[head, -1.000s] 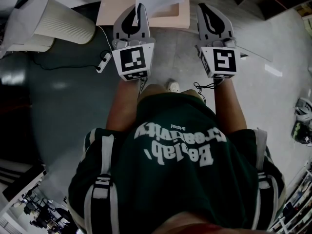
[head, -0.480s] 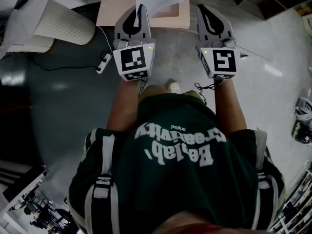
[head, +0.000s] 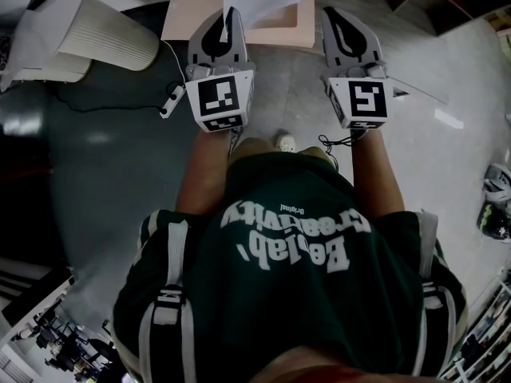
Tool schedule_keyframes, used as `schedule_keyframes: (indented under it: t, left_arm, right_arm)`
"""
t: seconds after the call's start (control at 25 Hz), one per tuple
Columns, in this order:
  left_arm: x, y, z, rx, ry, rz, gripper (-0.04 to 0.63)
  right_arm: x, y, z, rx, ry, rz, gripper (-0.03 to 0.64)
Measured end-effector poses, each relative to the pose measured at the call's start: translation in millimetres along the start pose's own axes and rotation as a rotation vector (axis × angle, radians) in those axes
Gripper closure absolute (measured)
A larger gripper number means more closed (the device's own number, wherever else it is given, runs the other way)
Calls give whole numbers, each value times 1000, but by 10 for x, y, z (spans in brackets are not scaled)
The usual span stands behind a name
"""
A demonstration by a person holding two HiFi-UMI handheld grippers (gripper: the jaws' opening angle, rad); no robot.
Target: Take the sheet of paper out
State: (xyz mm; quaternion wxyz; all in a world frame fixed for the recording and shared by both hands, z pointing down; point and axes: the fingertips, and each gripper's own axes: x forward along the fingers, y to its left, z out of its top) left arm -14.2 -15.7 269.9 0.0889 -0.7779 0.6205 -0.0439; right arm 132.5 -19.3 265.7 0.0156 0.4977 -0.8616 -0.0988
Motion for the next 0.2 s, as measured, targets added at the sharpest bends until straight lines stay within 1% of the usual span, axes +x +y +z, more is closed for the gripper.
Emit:
schedule_keyframes:
  t: [0.2]
  left_arm:
    - [-16,26,14,9,-1,3,577]
  right_arm:
    - [11,-1,14,-1,0,-4,580]
